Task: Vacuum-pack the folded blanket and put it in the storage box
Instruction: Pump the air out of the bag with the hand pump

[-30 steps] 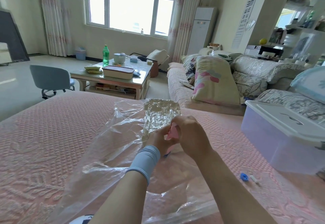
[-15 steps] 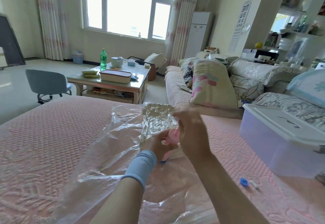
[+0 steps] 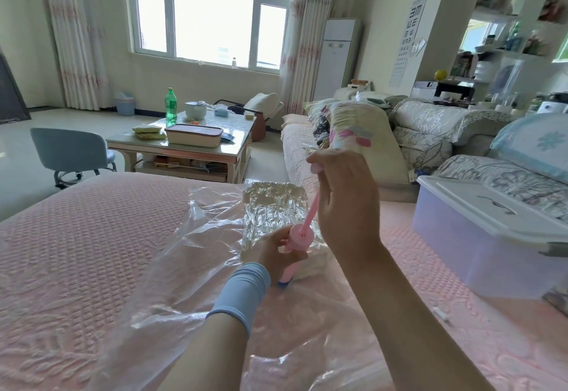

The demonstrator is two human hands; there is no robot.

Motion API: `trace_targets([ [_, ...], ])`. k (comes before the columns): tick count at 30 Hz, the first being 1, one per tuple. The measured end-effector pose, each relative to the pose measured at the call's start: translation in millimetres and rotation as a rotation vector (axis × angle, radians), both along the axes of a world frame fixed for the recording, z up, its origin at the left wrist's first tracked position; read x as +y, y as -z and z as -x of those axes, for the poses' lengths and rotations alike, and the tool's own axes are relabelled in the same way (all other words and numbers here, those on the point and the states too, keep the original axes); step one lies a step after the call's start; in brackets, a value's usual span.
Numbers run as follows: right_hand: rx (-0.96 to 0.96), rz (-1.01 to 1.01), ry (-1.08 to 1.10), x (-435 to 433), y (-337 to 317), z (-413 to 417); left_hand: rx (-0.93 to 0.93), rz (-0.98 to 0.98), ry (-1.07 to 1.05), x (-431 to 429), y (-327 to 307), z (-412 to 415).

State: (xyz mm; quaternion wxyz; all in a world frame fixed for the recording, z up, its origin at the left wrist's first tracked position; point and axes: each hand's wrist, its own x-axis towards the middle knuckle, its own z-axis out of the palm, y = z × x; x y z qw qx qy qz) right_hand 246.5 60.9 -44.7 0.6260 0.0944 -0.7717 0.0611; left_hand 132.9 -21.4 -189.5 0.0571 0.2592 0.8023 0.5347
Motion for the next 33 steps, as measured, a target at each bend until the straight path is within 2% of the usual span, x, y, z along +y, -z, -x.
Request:
trace_targets([
  [3, -0.112, 0.061, -0.009, 3, 27, 7, -0.029, -0.011, 0.006, 1, -3, -4],
  [7, -0.625, 0.151, 0.032, 5, 70, 8, 0.008, 0.046, -0.01, -1, -4, -7],
  [9, -0.729, 0.125, 0.098, 5, 73, 9, 0.034, 0.053, -0.025, 0, -4, -11],
  [13, -0.603, 0.094, 0.09, -2, 44, 1, 0.005, 0.021, -0.025, -2, -6, -13],
  [19, -0.125, -0.012, 0.001, -5, -10, -13, 0.013, 0.059, -0.002, -8, -9, -11],
  [22, -0.06, -0.049, -0.063, -8, -5, -9, -0.007, 0.058, 0.018, -11, -11, -13],
  [25, -0.148, -0.015, -0.079, -6, 21, -3, -0.009, 0.036, 0.028, -15, -12, -15],
  [29, -0.64, 0.05, -0.071, 1, 68, 5, 0.073, 0.084, 0.022, -19, -15, -17],
  [31, -0.705, 0.108, -0.117, 8, 81, 9, 0.097, 0.142, 0.039, -20, -14, -17],
  [33, -0.672, 0.225, -0.19, 16, 85, 13, 0.137, 0.187, 0.028, -22, -21, -17],
])
